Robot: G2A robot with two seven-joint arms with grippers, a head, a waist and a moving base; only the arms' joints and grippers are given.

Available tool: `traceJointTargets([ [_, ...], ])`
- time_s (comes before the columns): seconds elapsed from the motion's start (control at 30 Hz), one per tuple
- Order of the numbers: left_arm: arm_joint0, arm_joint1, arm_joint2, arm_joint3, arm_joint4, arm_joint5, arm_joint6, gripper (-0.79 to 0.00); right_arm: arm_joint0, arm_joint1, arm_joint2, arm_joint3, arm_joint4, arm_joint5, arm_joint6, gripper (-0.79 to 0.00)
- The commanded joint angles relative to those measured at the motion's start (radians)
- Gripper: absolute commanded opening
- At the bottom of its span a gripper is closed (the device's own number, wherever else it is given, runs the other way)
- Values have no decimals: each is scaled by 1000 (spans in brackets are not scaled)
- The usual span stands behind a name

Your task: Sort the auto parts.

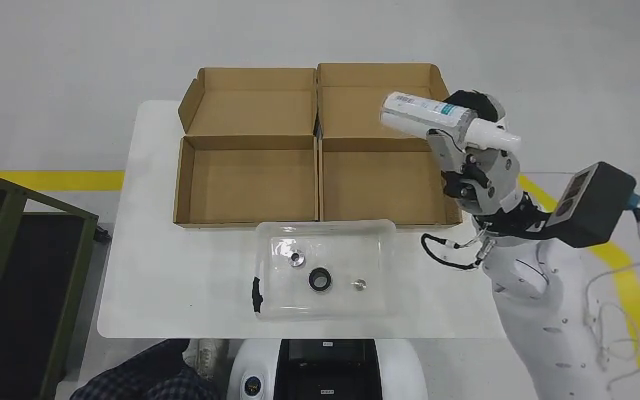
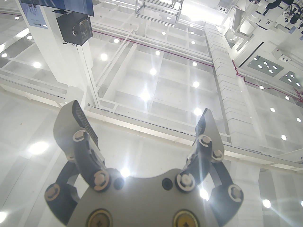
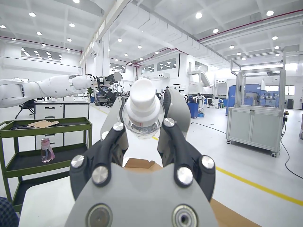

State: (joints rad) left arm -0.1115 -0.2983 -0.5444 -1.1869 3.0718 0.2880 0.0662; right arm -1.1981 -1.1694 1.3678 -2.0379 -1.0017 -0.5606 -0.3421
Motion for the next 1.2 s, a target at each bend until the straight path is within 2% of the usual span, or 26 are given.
traceJointTargets([
  [0.0,0,0,0,0,0,0,0,0,0,-1,-3,1,-12,4,8,-785],
  [0.2,0,0,0,0,0,0,0,0,14,-5,-59,49,-7,-25,52,-785],
  [0.4,0,0,0,0,0,0,0,0,59,-15,-129,151,-44,-1,120,-785],
  [0.67,0,0,0,0,0,0,0,0,120,-22,-172,324,-3,28,321,-785],
  [1.17,0,0,0,0,0,0,0,0,213,-39,-254,548,-8,54,500,-785],
])
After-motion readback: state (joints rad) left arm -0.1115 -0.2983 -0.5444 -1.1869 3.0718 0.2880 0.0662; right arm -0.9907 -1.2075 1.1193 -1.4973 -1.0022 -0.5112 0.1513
